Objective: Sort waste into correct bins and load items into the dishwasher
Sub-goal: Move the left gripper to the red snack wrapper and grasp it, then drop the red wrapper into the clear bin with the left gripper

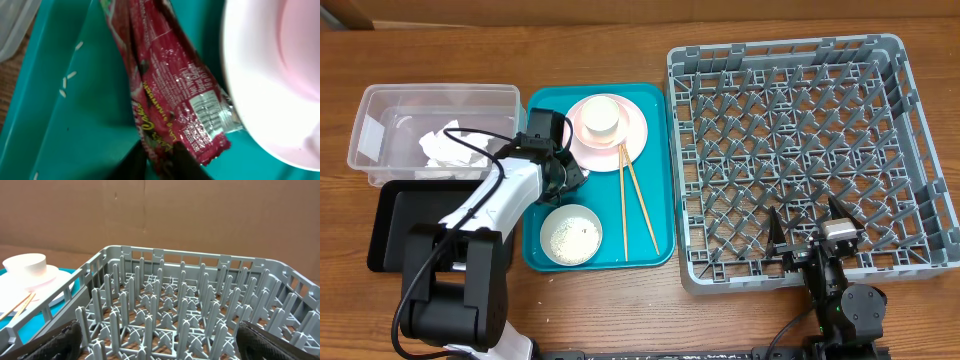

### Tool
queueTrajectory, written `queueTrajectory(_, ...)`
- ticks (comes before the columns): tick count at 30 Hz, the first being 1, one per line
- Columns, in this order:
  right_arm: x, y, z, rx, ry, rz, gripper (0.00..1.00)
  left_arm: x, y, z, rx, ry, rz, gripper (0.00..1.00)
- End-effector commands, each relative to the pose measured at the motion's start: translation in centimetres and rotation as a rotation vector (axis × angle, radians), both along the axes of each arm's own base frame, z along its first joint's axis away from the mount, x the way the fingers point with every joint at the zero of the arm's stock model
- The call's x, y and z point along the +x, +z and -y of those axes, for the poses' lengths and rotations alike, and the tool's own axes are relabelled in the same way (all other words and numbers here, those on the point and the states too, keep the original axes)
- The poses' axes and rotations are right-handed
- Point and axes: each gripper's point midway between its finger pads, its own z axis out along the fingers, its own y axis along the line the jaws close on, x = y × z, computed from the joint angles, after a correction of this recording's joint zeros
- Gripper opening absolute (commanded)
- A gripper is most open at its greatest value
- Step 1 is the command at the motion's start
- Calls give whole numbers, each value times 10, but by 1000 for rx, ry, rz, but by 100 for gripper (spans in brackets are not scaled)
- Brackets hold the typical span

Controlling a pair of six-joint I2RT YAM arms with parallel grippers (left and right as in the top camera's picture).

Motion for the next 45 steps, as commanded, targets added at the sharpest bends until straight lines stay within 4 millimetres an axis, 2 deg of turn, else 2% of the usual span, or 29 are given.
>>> queueTrajectory(1, 0, -1, 1, 0, -2, 8, 100, -3, -3, -1, 12, 1, -7, 9)
queueTrajectory(3, 0, -1, 1, 0, -2, 8, 100, -3, -3, 2, -6, -5, -8, 4)
queueTrajectory(5, 0, -1, 1, 0, -2, 8, 100, 0, 2, 6, -30, -13, 2, 4)
queueTrajectory(8, 0, -1, 1, 0, -2, 8, 100, 12, 22, 12, -53, -25, 47, 4)
queueTrajectory(11, 0, -1, 1, 0, -2, 8, 100, 28, 64, 14, -68, -27, 127, 4)
queueTrajectory(12, 0, -1, 1, 0, -2, 8, 100, 34, 86, 14, -71, -26, 165, 4)
queueTrajectory(16, 0, -1, 1, 0, -2, 8, 100, 45, 144, 8, -42, -25, 270, 4)
queueTrajectory(20, 0, -1, 1, 0, -2, 8, 100, 49, 185, -17, 61, 31, 345, 4)
queueTrajectory(21, 0, -1, 1, 0, -2, 8, 100, 50, 193, -35, 129, 78, 368, 4)
queueTrajectory(25, 0, -1, 1, 0, -2, 8, 100, 49, 191, -72, 222, 167, 355, 4)
queueTrajectory(28, 0, -1, 1, 0, -2, 8, 100, 49, 179, -93, 232, 217, 316, 4)
queueTrajectory(30, 0, -1, 1, 0, -2, 8, 100, 51, 159, -109, 224, 252, 262, 4)
queueTrajectory(34, 0, -1, 1, 0, -2, 8, 100, 56, 125, -129, 215, 289, 184, 4)
queueTrajectory(39, 0, -1, 1, 0, -2, 8, 100, 66, 87, -143, 170, 315, 129, 6)
queueTrajectory(42, 0, -1, 1, 0, -2, 8, 100, 74, 83, -142, 120, 278, 147, 41)
queueTrajectory(43, 0, -1, 1, 0, -2, 8, 100, 77, 85, -142, 107, 269, 161, 50)
queueTrajectory(45, 0, -1, 1, 0, -2, 8, 100, 82, 94, -141, 99, 252, 192, 58)
